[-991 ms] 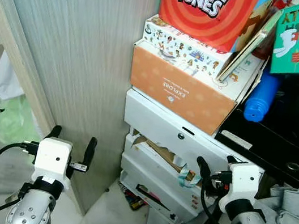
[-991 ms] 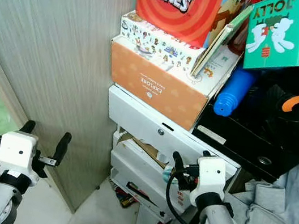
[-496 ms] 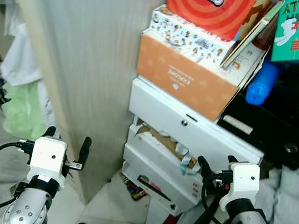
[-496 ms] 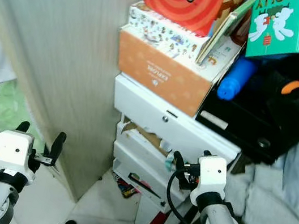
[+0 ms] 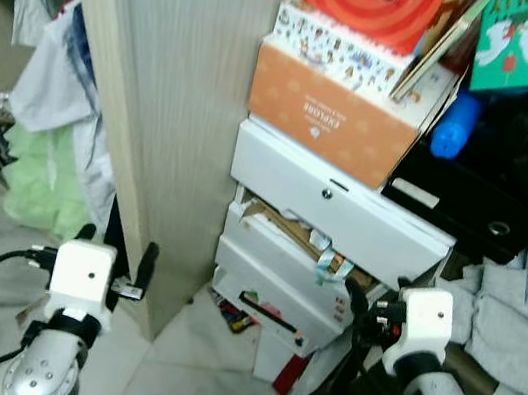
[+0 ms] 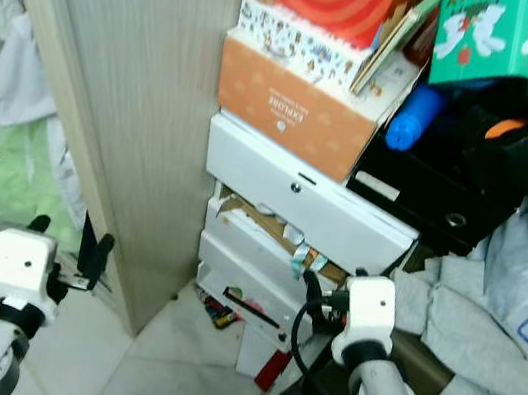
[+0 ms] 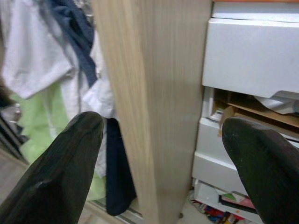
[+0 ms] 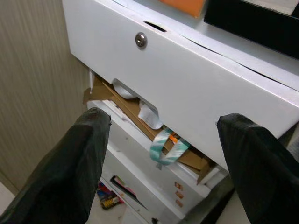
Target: Clean up the room
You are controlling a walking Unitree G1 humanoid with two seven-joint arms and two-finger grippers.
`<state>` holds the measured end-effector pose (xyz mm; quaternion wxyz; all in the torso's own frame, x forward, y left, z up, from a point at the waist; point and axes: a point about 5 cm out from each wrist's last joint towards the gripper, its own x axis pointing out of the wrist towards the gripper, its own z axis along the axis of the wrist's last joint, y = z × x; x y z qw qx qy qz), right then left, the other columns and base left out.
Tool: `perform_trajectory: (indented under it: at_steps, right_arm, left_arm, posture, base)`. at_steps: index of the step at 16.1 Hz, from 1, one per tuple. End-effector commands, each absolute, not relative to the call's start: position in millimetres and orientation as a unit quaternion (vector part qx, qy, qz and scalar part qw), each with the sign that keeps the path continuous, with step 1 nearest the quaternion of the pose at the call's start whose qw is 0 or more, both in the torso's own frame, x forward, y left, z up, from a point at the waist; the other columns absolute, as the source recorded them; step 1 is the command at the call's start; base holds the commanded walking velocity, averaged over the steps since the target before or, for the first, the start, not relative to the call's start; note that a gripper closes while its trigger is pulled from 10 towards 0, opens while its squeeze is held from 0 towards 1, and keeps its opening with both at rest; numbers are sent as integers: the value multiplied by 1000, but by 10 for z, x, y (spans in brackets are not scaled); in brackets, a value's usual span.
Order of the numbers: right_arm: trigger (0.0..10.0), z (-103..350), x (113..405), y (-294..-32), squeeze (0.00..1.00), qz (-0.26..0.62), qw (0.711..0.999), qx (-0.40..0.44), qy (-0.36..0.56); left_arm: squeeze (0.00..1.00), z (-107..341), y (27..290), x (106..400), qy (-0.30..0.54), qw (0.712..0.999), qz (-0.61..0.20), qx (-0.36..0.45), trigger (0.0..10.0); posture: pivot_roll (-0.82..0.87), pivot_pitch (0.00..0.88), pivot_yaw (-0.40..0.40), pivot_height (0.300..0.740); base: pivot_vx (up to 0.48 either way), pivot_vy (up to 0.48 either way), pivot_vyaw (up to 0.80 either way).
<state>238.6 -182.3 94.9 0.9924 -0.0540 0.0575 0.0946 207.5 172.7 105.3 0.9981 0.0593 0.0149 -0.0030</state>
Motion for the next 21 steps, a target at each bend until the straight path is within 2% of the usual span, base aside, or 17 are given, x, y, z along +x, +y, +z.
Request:
perform_trajectory:
  at_steps: [1, 6, 15, 21]
  right_arm:
    - [10000, 946, 2383, -1859, 0, 89, 993, -57, 61]
    - [10000, 946, 2392, -1848, 0, 95, 991, -72, 57]
    - [10000, 920, 2400, -1843, 0, 101, 991, -68, 58]
    - [10000, 877, 2439, -1826, 0, 104, 991, -68, 59]
  left_arm:
    - [0, 1034, 1703, 2068, 21, 998, -11, 58, 10000]
    - [0, 1037, 1729, 2066, 19, 998, -4, 62, 10000]
    - [0, 1037, 1713, 2039, 19, 998, -14, 60, 10000]
    - [0, 987, 1769, 2043, 23, 997, 19, 68, 10000]
  posture:
    - [-45, 131, -65, 740]
    - [-40, 125, -65, 740]
    - [-35, 116, -64, 740]
    - [-32, 84, -57, 740]
  base:
    - [0, 0, 0]
    - [0, 0, 0]
    - [0, 0, 800]
    - [0, 0, 800]
